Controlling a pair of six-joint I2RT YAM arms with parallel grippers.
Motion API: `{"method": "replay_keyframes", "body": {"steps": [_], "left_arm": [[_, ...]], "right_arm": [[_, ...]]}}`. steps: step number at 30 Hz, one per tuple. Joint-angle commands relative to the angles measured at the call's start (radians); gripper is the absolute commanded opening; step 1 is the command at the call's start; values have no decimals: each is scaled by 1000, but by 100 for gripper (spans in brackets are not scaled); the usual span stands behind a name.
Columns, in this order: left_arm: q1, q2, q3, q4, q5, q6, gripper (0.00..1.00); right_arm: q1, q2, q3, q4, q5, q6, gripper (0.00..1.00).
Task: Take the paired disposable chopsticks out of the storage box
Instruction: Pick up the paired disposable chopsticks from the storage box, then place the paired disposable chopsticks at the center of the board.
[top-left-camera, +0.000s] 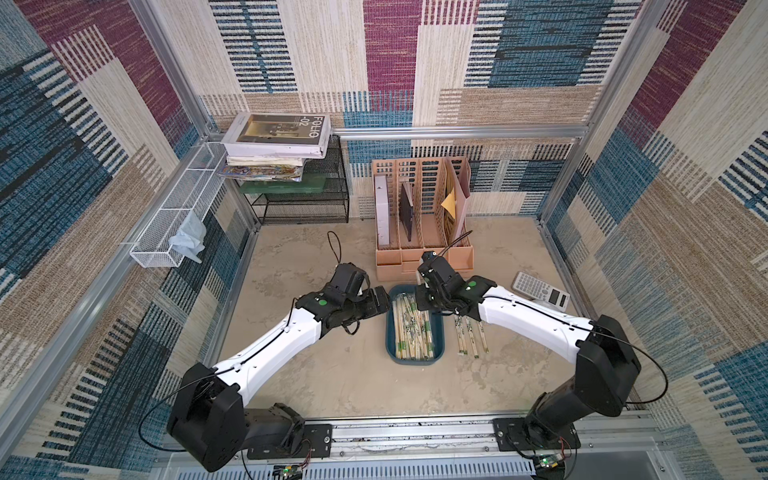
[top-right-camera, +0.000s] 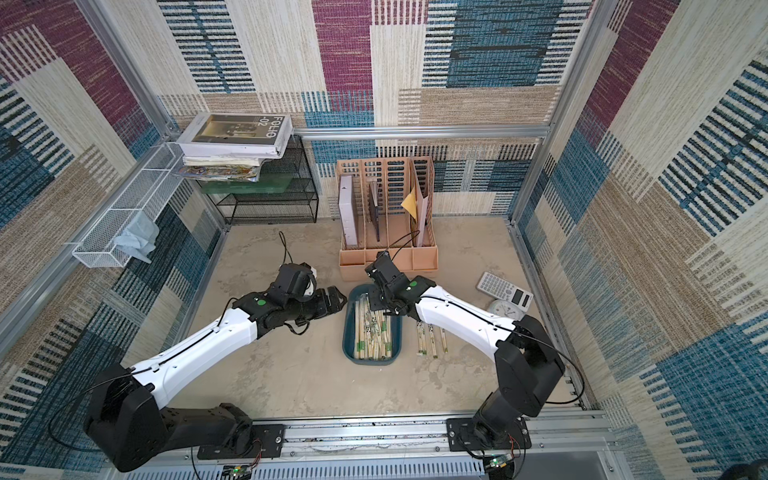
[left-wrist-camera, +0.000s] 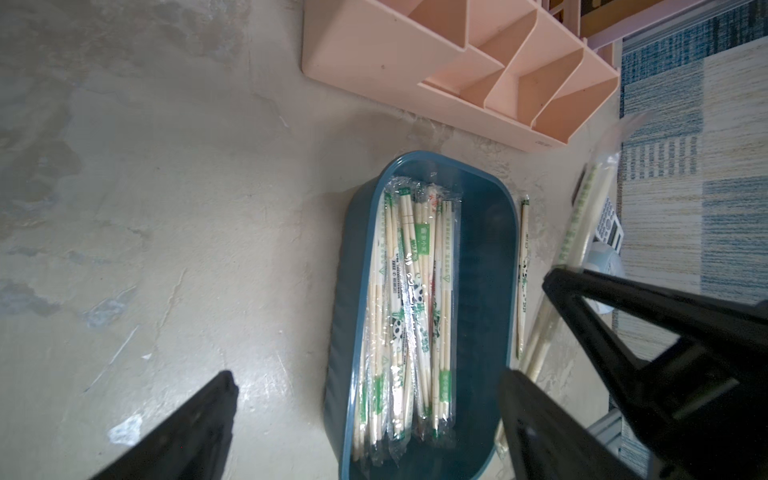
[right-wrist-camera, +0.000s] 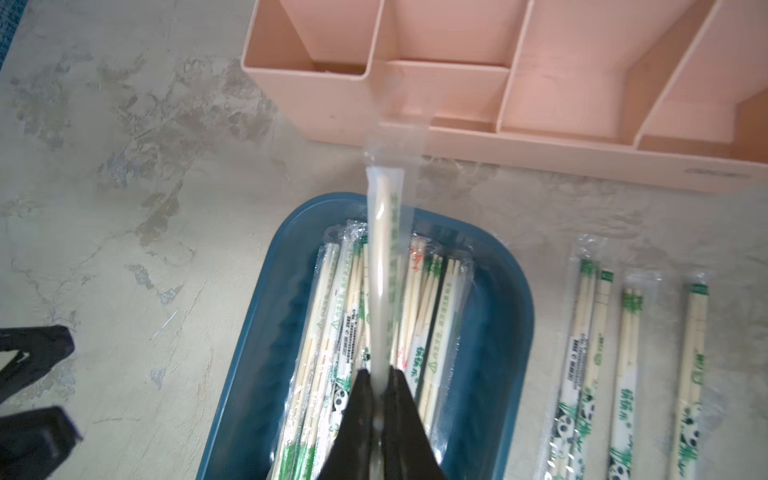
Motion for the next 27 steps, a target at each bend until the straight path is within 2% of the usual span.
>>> {"method": "replay_keyframes", "body": {"steps": [1,10,25,27], "left_arm": [[-14,12,15,17,5,-6,99],[-50,30,38,23,-3,-15,99],[-67,36,44,23,-14,-17,99],[-68,37,44,24,-15,-16,99]], "right_arm": [[-36,-50,-29,-30,23,-13,9],[-132,-116,-185,-1,15,-20,10],[-133,56,-255,106,9,-6,10],[-133,78,-254,110,12,-6,13]]}}
